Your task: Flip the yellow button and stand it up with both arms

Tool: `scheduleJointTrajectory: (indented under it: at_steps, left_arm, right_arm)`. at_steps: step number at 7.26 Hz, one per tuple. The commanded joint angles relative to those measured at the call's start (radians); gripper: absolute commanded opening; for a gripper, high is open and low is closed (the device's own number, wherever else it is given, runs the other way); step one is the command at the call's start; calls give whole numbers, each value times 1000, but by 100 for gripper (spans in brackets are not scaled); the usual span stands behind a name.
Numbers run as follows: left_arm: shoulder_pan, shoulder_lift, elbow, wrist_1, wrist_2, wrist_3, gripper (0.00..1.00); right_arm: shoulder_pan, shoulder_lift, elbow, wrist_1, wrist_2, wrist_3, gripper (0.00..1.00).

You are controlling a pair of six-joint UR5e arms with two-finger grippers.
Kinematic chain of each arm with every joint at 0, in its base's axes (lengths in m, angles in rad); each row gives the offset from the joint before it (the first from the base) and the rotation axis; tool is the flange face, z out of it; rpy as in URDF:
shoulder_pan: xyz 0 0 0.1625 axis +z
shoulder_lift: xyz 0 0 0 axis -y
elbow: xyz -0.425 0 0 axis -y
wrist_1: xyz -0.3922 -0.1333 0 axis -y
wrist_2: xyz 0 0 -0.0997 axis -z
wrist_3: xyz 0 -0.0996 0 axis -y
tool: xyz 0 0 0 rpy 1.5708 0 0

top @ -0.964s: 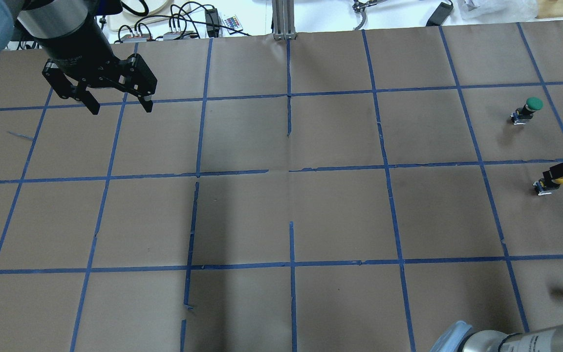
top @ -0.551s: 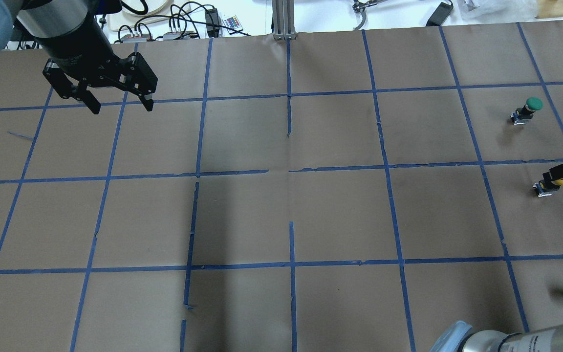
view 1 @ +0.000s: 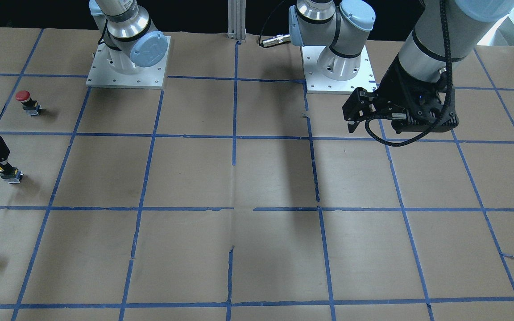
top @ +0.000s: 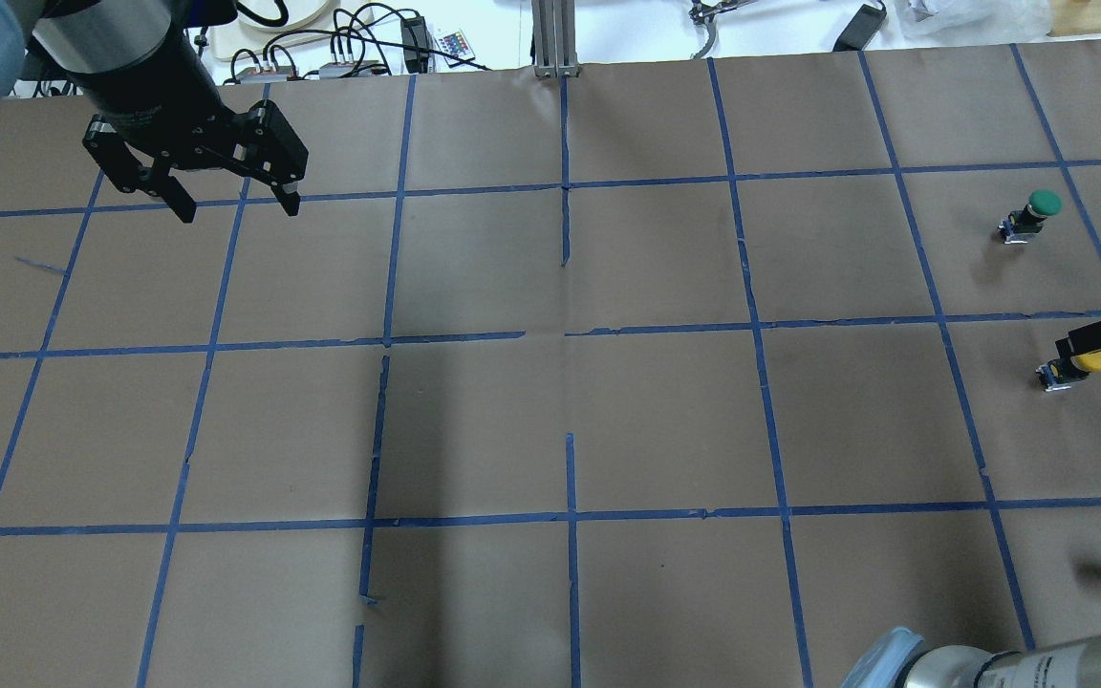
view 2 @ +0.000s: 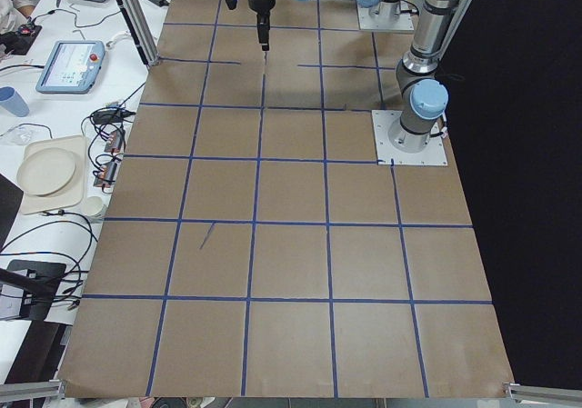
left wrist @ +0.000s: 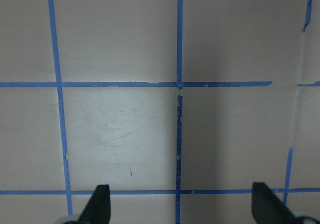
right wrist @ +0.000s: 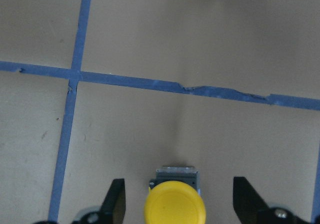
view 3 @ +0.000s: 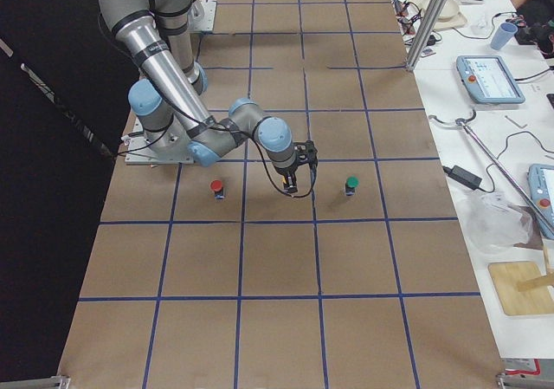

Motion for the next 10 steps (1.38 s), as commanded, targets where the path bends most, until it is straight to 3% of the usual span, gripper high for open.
scheduleJointTrajectory:
  at_steps: [1, 3, 5, 7, 10]
  left_arm:
    - [1, 1, 0, 0, 0, 0, 100]
    - [6, 2, 0, 0, -1, 0, 100]
    - [7, 4, 2, 0, -3, 1, 100]
    - [7, 8, 2, 0, -3, 1, 100]
    - [6, 10, 0, -2, -3, 1, 100]
  right_arm:
    - [2, -40, -9, 65, -33, 0, 91]
    - [15, -246, -11, 270, -38, 66, 99]
    - [119, -429, -40, 492, -38, 306, 100]
    - [336, -451, -144, 619, -136, 609, 100]
    - [555, -364, -288, 684, -145, 886, 100]
